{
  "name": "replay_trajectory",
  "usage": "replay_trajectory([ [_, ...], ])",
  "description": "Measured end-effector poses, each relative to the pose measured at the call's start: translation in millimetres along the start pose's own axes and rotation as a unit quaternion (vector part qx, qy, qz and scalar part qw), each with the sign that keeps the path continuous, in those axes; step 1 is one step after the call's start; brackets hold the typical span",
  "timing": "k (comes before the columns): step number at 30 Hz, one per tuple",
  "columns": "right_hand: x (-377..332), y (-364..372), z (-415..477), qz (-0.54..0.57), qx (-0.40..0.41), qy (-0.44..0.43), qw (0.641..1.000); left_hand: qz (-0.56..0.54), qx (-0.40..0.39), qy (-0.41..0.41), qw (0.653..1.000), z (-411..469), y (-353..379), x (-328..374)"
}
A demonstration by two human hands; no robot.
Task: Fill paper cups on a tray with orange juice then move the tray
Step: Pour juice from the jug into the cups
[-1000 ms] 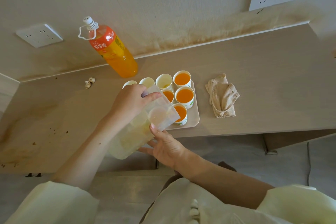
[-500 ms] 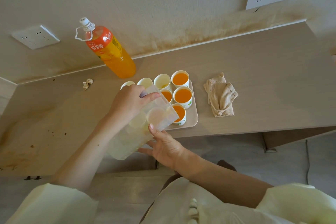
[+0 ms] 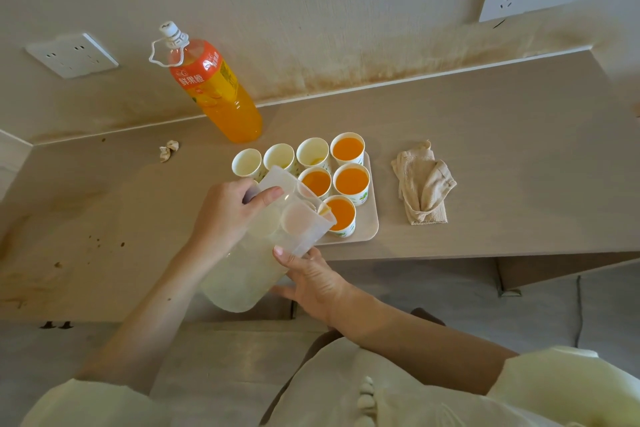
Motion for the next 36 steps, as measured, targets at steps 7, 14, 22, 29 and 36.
replay_trajectory([
  [7,-3.9,4.1,3.7,-0.016,0.023,0.003,1.000,-0.009,0.024,0.000,1.000,-0.9,-10.1,-8.6],
  [14,-23.5,20.8,16.9,-0.051,0.045,-0.002,0.998,-0.023,0.061,-0.015,0.998,8.3,-37.2,-12.3],
  [22,-42.1,43.2,37.7,-0.040,0.050,-0.011,0.998,-0.034,0.086,-0.024,0.995,32.5,-63.9,-12.7],
  [29,-54.8,44.6,61.3,-0.024,0.086,-0.038,0.995,-0.110,0.043,-0.025,0.993,61.9,-68.3,-18.3],
  [36,-66.7,39.1,78.1,-0.004,0.095,-0.052,0.994,-0.087,0.022,0.010,0.996,96.4,-55.5,-15.9],
])
Point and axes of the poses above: each hand's wrist, its own z-axis towards the middle knuckle, its own y-axis out of the palm, x = y × z, the point moved 2 cm from there along z, towards the middle knuckle, and after that the axes turned 10 degrees about -z, right-handed, at the moved point
